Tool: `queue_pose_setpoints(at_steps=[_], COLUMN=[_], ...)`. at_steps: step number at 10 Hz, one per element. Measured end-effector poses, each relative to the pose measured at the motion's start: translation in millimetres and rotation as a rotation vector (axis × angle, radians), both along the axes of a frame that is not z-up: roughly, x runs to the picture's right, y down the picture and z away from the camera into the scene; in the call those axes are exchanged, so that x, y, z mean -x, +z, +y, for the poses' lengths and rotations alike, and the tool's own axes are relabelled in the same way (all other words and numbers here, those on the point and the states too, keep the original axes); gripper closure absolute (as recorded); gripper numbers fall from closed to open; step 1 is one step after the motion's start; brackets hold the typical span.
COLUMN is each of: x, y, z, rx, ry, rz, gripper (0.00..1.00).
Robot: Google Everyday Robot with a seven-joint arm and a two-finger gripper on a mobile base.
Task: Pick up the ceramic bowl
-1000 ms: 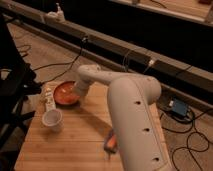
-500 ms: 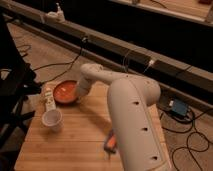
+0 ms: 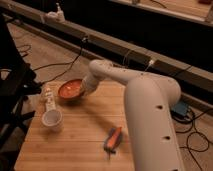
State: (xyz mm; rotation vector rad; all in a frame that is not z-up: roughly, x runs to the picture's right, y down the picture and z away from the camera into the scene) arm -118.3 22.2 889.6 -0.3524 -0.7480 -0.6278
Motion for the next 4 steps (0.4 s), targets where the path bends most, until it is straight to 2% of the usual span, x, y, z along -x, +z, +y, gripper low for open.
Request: queue_pose_setpoints(at_steps=[4], x=[-43.4], y=[-45.5], z=[-36.2], rx=[-0.083], ry=[0.084], rz=[-0.015], gripper=[1.0])
